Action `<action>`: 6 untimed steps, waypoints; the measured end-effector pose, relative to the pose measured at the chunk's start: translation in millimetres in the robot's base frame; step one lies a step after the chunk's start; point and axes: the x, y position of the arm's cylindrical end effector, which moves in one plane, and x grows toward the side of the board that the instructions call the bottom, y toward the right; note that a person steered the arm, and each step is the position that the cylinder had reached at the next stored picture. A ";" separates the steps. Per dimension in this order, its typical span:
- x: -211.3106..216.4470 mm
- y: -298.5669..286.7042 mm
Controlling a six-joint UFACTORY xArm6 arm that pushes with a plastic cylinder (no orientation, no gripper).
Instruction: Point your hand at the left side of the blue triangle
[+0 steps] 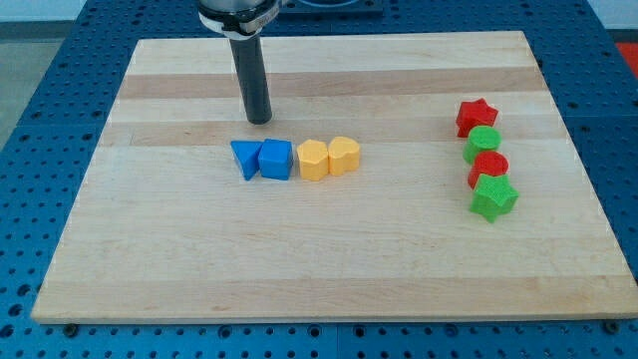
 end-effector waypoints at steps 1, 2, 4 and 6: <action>1.6 -8.4; 19.6 -20.1; 47.4 -64.7; 103.8 -65.3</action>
